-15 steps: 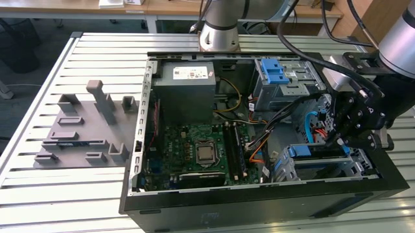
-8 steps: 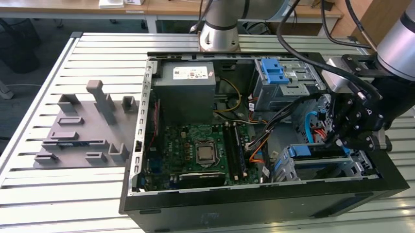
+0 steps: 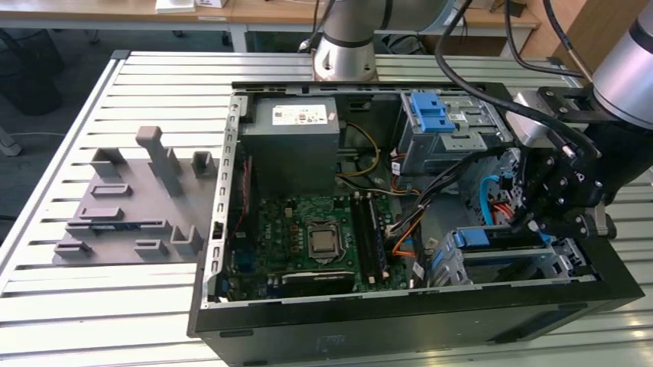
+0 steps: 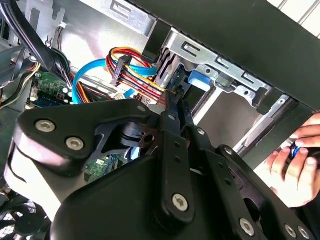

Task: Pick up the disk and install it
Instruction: 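Insert the first disk wire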

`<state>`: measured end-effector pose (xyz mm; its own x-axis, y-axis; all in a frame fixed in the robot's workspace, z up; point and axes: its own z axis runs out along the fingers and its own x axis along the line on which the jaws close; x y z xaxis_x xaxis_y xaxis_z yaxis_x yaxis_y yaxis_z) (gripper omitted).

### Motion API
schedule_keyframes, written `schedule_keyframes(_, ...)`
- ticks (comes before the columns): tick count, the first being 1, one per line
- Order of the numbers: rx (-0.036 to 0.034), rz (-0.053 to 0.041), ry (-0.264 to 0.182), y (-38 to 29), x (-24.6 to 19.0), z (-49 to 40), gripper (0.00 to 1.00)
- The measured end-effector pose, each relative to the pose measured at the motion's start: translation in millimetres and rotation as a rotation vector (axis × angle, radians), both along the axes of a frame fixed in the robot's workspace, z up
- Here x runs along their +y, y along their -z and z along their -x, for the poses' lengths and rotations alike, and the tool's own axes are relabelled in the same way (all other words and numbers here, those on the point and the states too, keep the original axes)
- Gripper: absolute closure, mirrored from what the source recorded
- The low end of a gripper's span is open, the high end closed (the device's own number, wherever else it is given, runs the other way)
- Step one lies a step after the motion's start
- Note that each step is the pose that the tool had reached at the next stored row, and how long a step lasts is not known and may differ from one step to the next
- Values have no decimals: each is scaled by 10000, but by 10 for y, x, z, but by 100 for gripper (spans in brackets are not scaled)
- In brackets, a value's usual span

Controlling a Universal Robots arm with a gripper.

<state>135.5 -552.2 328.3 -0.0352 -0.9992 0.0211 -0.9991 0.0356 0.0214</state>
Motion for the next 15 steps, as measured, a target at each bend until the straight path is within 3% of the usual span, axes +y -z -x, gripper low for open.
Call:
schedule_keyframes(2, -1, 0, 0, -6, 0, 0, 76)
schedule_keyframes(9, -1, 3, -1, -120, 0, 0, 76)
schedule_keyframes(13, -1, 2, -1, -122, 0, 0, 89)
schedule_keyframes(15, -1, 4, -1, -124, 0, -1, 89)
